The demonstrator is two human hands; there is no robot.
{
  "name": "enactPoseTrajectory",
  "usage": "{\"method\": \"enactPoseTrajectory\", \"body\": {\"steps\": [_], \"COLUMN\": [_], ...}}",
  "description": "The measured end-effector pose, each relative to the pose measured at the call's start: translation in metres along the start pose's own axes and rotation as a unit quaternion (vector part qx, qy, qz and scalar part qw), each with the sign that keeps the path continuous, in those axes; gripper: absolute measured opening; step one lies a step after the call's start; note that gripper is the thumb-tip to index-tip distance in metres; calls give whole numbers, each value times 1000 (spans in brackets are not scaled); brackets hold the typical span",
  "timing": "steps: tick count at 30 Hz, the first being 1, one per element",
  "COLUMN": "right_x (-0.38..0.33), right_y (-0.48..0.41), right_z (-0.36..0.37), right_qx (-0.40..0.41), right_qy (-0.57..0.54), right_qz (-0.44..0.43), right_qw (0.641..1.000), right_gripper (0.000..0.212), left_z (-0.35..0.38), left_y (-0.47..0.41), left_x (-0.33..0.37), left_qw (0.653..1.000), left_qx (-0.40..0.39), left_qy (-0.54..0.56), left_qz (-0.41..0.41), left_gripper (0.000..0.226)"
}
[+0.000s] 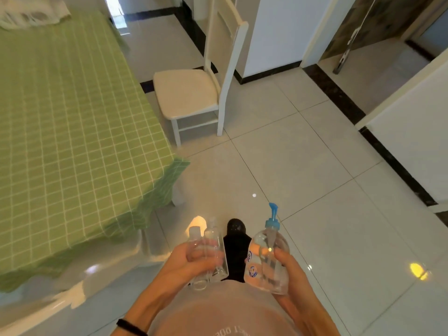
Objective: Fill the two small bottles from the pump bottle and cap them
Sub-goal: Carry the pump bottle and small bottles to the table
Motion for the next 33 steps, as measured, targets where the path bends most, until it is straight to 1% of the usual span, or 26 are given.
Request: {"method": "enactPoseTrajectory", "body": {"steps": [2,3,6,10,13,17,19,21,23,25,28,33], "right_x": [-27,-43,-90,-156,-194,-233,-249,-263,-276,-291,-317,-368], "right_y": [-33,-50,-94,-149,-189,-237,-263,-288,-314,-340,-377,-434], "right_z": [-2,-2,0,14,20,34,44,58,72,90,116,167], "right_qx": [-9,-18,-40,-91,-81,-69,-72,-86,-95,-107,-101,-113], "right_qy": [14,22,29,50,72,101,101,106,118,128,131,133], "right_qz": [14,19,39,69,82,103,109,115,116,107,93,71], "right_qw": [1000,999,998,992,991,987,986,984,982,980,982,982], "right_gripper": [62,66,56,54,57,51,52,59,64,67,78,74], "left_z": [0,1,5,8,0,-17,-26,-36,-47,-61,-84,-120], "left_y": [-27,-39,-76,-122,-147,-172,-188,-208,-231,-257,-301,-364], "left_x": [18,28,57,102,124,146,156,168,185,206,241,312], "left_qw": [1000,1000,999,995,990,980,976,975,974,975,975,979], "left_qx": [17,25,47,94,131,176,193,193,191,189,183,155], "left_qy": [2,2,12,27,45,89,99,112,119,117,121,122], "left_qz": [3,0,-9,-1,14,19,15,13,15,23,38,48], "left_gripper": [48,45,40,50,54,45,54,63,65,58,51,57]}}
Point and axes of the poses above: each hand's wrist, its own y-axis away from the middle knuckle, its own z-axis out of the palm, x = y × z, the point moved 4 cm from there along -y, towards the middle knuckle, and after that the axes turned 2 degrees about -x, right-handed, at the moved point
